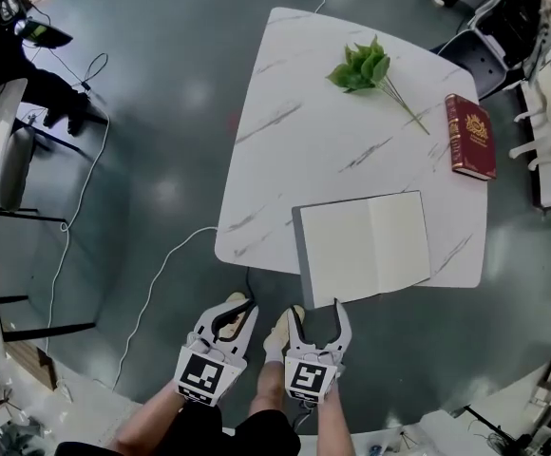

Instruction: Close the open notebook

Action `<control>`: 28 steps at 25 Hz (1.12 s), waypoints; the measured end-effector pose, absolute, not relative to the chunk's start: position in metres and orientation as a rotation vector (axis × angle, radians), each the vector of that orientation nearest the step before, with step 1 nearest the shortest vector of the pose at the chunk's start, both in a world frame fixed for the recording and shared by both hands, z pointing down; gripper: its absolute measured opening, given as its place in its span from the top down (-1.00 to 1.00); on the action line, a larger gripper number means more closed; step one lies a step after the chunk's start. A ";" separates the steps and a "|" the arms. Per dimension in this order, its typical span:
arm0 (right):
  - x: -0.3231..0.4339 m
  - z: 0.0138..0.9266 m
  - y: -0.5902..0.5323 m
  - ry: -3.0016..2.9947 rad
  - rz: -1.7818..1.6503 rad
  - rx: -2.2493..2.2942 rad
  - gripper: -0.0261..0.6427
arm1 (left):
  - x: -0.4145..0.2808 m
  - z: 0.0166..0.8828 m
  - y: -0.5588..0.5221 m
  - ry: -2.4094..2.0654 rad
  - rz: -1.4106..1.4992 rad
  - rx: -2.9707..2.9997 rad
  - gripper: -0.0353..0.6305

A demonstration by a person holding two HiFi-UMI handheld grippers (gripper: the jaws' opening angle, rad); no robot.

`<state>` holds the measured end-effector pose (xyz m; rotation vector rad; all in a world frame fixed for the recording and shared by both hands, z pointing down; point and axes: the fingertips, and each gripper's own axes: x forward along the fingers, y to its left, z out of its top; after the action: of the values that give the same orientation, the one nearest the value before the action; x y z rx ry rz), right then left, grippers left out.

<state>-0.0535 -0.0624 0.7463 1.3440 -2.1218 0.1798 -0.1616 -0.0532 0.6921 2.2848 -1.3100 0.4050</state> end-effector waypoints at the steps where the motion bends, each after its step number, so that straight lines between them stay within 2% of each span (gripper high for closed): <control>1: -0.053 0.750 -0.062 -2.108 0.175 1.338 -0.17 | -0.162 0.696 -0.051 -1.302 0.419 2.272 0.79; 6: -0.051 0.756 -0.066 -2.094 0.049 1.364 -0.16 | -0.162 0.707 -0.049 -1.297 0.422 2.254 0.79; 9: -0.046 0.754 -0.068 -2.071 0.046 1.391 0.04 | -0.162 0.708 -0.046 -1.279 0.447 2.237 0.79; 15: -0.047 0.749 -0.066 -2.084 0.058 1.344 0.13 | -0.159 0.701 -0.050 -1.310 0.400 2.273 0.79; 20: -0.052 0.732 -0.062 -2.082 0.004 1.334 0.43 | -0.157 0.687 -0.053 -1.303 0.414 2.275 0.79; 25: -0.048 0.720 -0.066 -2.103 0.031 1.334 0.49 | -0.153 0.671 -0.059 -1.317 0.391 2.314 0.79; 28: -0.047 0.713 -0.063 -2.109 0.075 1.315 0.66 | -0.149 0.661 -0.056 -1.291 0.430 2.307 0.79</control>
<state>-0.0472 -0.0630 0.7129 1.3146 -2.1091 0.0751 -0.1492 -0.0555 0.6610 2.3072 -1.2910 0.4300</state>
